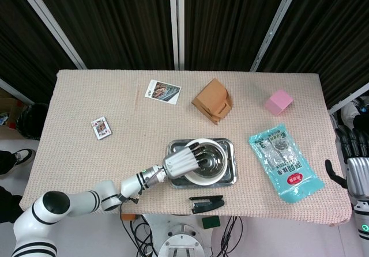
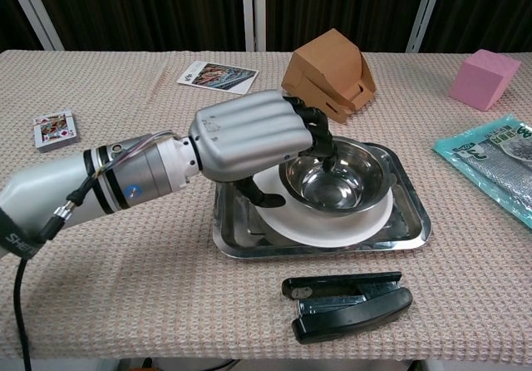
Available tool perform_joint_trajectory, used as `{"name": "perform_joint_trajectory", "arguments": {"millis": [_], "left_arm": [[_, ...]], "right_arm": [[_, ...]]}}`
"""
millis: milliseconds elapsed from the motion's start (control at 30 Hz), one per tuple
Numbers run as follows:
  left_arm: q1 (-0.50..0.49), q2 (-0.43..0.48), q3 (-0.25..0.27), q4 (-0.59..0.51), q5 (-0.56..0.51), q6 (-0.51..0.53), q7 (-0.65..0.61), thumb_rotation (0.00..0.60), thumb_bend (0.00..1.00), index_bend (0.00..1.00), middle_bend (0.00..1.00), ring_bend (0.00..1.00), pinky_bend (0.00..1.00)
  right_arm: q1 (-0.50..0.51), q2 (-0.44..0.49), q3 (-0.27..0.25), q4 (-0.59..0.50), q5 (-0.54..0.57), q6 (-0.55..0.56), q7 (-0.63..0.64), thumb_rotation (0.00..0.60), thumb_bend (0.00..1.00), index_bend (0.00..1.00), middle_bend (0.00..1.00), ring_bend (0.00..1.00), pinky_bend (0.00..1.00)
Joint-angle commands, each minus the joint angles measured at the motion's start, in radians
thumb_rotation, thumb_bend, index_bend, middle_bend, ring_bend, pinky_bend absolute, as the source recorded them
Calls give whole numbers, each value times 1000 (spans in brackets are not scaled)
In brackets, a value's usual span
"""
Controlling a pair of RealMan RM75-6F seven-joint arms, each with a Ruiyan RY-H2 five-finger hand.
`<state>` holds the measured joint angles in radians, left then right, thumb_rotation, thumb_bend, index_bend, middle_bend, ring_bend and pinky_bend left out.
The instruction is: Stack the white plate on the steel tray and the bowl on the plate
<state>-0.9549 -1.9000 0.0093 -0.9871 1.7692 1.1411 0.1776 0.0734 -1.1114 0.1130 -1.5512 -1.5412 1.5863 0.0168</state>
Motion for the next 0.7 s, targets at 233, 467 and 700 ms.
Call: {"name": "perform_joint_trajectory", "arguments": {"millis": [233, 467, 700], "left_arm": [[164, 210, -11, -201, -67, 187, 37, 600, 163, 355, 327, 211, 299], [452, 429, 17, -287, -247, 379, 13, 600, 124, 369, 278, 191, 289], [670, 552, 88, -342, -333, 466, -84, 493, 59, 294, 239, 151, 251]], "right_arm": [[-6, 0, -8, -2, -7, 4, 1, 600, 390, 0, 0, 0, 0], [-6, -12, -28, 44, 46, -67, 5, 600, 355, 0, 0, 0, 0], [-8, -37, -31, 93, 98, -111, -37, 600, 343, 0, 0, 0, 0]]}}
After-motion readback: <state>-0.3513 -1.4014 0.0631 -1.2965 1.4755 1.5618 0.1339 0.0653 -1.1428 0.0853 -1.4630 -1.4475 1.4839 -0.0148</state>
